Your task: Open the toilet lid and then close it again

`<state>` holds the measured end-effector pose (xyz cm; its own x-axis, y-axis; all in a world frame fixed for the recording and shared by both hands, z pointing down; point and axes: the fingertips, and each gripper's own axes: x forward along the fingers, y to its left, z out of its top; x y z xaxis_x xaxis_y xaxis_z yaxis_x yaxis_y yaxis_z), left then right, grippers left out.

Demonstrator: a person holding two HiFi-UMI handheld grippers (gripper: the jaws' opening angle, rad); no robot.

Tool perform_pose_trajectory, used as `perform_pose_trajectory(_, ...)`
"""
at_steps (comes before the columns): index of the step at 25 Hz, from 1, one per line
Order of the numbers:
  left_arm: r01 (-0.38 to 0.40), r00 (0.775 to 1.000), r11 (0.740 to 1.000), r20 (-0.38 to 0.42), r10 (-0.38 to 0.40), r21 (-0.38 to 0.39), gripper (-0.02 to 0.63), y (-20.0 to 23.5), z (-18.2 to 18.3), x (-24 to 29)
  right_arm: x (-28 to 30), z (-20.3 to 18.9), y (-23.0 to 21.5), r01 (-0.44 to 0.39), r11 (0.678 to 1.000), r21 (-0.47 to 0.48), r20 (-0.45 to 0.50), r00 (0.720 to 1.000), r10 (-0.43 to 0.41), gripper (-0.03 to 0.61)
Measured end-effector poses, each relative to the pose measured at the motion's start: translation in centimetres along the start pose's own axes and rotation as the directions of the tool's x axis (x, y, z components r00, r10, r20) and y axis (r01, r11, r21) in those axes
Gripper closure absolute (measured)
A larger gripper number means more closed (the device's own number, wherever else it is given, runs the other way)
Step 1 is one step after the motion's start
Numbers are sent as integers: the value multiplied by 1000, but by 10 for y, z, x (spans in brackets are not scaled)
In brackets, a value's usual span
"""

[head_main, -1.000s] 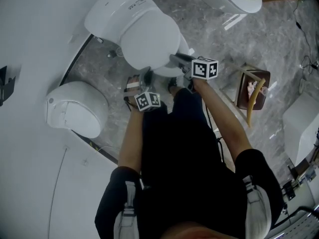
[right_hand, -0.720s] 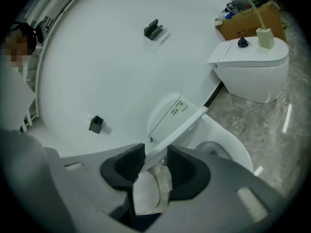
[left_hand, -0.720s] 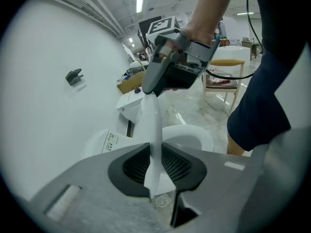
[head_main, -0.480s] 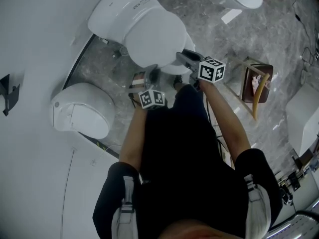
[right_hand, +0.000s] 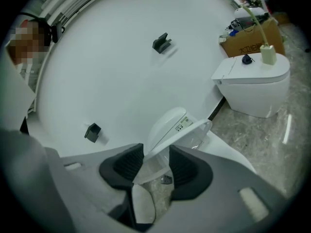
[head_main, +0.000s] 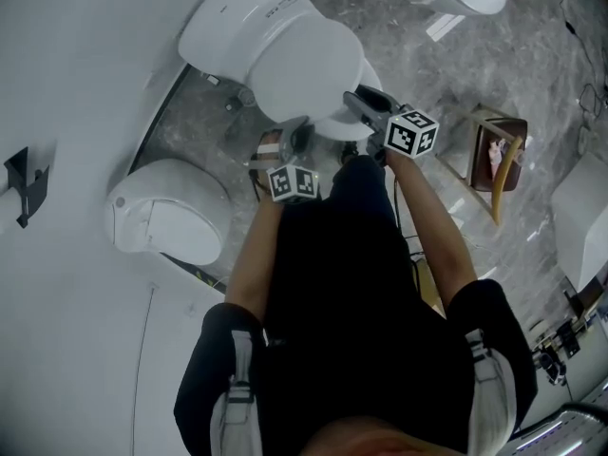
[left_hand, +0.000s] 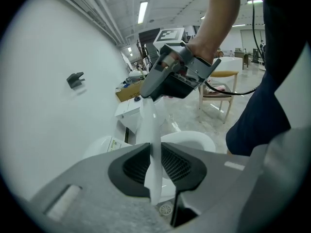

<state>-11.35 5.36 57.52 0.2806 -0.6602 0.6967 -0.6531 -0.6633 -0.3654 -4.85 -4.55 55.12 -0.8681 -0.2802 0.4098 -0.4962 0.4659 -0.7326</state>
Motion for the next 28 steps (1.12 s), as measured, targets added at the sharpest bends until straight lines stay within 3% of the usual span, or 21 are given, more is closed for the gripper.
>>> perform_pose_trajectory(3, 9, 1000, 1000, 18, -9, -14, 536, 9, -1, -3, -5, 16, -2, 37, 998, 48, 58, 998, -40, 395)
perform_pose_trajectory(5, 21, 999, 1000, 31, -20, -21, 537, 13, -2, -4, -6, 26, 0, 37, 999, 32, 54, 998, -39, 380)
perform_pose_trajectory(10, 25, 999, 1000, 41, -25, 5, 535, 25, -7, -10, -3, 39, 19, 41, 981, -188, 8, 999, -41, 402)
perform_pose_trajectory(14, 9, 999, 999, 47, -8, -33, 538, 42, -7, -12, -9, 47, 26, 47, 961, -273, 25, 999, -42, 577)
perform_pose_trajectory(20, 2, 998, 999, 57, 0, -45, 541, 61, -15, -13, 0, 36, 30, 85, 922, -379, -29, 994, -104, 577)
perform_pose_trajectory(25, -13, 998, 999, 62, 15, -45, 541, 76, -24, -15, 16, 30, 34, 79, 838, -540, -107, 981, -161, 576)
perform_pose_trajectory(28, -22, 998, 998, 56, 25, -56, 543, 89, -20, -16, 16, 42, 34, 84, 843, -532, -96, 983, -159, 576)
